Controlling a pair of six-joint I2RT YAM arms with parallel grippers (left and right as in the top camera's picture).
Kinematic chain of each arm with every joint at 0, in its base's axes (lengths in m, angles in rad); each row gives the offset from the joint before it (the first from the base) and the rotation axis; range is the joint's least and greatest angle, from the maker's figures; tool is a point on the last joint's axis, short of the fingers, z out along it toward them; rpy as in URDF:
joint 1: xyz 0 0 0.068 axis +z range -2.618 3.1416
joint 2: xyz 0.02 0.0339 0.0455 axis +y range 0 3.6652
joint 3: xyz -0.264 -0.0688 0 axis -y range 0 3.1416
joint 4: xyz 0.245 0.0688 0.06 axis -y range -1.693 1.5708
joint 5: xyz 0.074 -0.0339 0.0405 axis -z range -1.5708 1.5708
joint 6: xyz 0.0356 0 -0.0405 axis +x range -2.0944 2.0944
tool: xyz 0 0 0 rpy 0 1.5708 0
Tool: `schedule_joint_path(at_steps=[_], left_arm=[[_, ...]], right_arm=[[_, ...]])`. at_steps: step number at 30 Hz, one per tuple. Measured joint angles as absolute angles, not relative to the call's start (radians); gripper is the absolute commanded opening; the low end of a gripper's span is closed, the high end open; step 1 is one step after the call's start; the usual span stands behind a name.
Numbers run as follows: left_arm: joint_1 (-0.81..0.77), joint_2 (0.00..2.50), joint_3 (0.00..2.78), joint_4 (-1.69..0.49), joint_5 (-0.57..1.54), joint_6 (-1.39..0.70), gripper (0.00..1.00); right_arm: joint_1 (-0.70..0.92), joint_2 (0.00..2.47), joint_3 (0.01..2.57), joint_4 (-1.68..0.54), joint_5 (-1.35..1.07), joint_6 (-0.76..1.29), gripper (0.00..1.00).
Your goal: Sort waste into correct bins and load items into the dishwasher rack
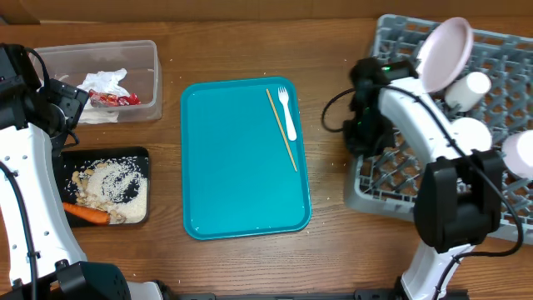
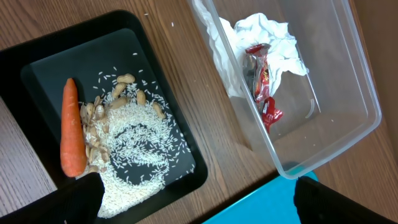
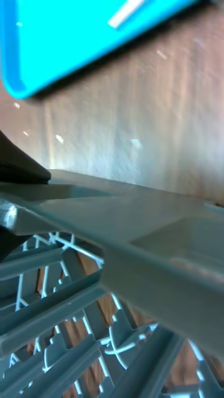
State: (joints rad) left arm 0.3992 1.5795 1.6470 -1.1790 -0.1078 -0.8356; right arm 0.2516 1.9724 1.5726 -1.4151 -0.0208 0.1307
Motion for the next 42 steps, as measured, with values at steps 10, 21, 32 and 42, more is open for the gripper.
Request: schedule_joint_path(at_steps=[10,21,32,42], left_arm=[[0.399,1.579,1.647,-1.179,-0.108,-0.836,1.00],[0.399,1.579,1.647,-1.179,-0.108,-0.836,1.00],[0.399,1.579,1.647,-1.179,-0.108,-0.836,1.00],[0.399,1.579,1.647,-1.179,-0.108,-0.836,1.00]], right_arm=[[0.335,1.973,1.570,-1.507,0.041,0.213,0.34],[0.192,1.972,1.570,-1.547,0.019,0.271,0.38],[0.163,1.895,1.602,-1.541,0.033,0.285,0.42],[0.160,1.895,1.603,-1.568,-0.074,0.288,0.26]])
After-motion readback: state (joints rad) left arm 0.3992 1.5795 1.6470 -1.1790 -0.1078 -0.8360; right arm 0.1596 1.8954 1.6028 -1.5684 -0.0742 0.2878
